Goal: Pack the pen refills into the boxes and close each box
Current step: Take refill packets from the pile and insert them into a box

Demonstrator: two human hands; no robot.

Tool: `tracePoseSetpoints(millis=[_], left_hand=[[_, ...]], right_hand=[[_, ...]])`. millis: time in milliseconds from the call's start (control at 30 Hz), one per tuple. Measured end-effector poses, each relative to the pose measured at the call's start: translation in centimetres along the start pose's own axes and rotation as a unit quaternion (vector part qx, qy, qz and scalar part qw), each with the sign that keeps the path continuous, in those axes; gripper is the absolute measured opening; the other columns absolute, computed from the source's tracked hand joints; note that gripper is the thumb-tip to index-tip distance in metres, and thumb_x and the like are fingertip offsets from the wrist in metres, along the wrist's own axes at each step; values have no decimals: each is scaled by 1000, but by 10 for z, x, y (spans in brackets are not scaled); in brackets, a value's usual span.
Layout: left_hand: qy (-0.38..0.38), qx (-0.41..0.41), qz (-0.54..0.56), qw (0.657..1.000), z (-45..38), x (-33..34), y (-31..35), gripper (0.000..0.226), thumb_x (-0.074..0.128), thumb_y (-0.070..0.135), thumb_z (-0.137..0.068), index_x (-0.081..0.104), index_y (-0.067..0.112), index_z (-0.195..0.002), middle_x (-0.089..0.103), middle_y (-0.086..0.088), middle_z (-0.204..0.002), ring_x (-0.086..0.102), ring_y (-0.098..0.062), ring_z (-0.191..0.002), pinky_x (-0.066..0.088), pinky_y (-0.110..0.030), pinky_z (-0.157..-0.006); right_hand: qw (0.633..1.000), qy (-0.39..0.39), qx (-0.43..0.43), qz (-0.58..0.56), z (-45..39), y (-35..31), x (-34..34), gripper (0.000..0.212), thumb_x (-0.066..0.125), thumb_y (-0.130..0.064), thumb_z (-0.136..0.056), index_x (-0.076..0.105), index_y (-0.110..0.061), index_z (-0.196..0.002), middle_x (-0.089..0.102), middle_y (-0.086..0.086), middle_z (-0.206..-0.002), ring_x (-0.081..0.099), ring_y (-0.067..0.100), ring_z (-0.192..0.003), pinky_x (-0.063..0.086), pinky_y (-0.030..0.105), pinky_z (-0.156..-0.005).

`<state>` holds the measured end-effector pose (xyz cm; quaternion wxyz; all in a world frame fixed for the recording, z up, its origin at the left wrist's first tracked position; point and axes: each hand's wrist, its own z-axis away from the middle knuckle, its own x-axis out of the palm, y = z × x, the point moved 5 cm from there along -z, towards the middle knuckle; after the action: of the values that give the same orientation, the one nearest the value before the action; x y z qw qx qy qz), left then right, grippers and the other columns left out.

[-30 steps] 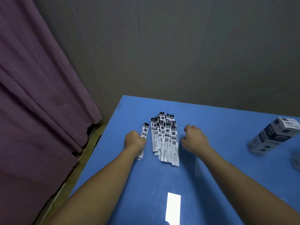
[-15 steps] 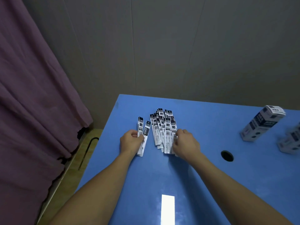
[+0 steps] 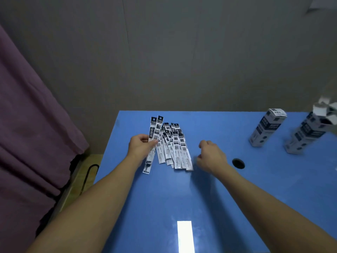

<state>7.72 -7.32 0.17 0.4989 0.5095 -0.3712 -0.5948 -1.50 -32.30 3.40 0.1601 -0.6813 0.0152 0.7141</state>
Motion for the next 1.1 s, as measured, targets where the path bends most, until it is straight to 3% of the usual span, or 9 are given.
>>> tracePoseSetpoints(millis=[200,500,733,867,1000,1100], left_hand=[[-54,36,-53,996,2,41,36,44,87,19,-76,66,6,-112,70,-6,-101,69,-21,-93,57,-38,-90],[-164,100,-113,975,48,165,79,13,82,11,-80,73,14,-89,75,-4,-88,70,-21,-84,56,-36,-85],[-196,106,-165,961,101,266,83,17,85,13,-75,70,20,-75,70,4,-75,62,-16,-76,49,-29,-77],[-204,108,-181,956,134,318,86,15,85,13,-74,72,18,-75,70,2,-74,62,-18,-75,52,-34,-80],[-210,116,-182,954,167,362,89,11,84,13,-77,74,18,-80,69,2,-75,60,-14,-71,46,-27,-68],[-212,115,-173,955,182,389,89,13,84,13,-77,74,20,-79,70,4,-77,62,-14,-75,47,-28,-73]], right_hand=[[999,15,40,-21,16,45,-23,34,50,-15,-88,49,-9,-121,53,11,-122,53,31,-110,46,35,-77],[991,9,132,-30,65,162,-45,37,54,-21,-91,47,-10,-126,51,10,-126,52,30,-114,50,41,-87],[982,-11,185,-26,119,270,-60,41,53,-19,-89,47,-9,-127,50,12,-131,50,32,-122,48,40,-96],[980,-17,196,-29,147,333,-70,38,53,-18,-89,48,-9,-125,50,12,-129,51,32,-118,47,38,-90],[979,-19,198,-31,168,386,-81,36,53,-19,-90,48,-9,-124,51,11,-127,51,32,-116,47,37,-84],[978,-27,203,-32,177,417,-85,34,53,-19,-90,47,-10,-123,50,9,-124,51,30,-112,45,35,-78]])
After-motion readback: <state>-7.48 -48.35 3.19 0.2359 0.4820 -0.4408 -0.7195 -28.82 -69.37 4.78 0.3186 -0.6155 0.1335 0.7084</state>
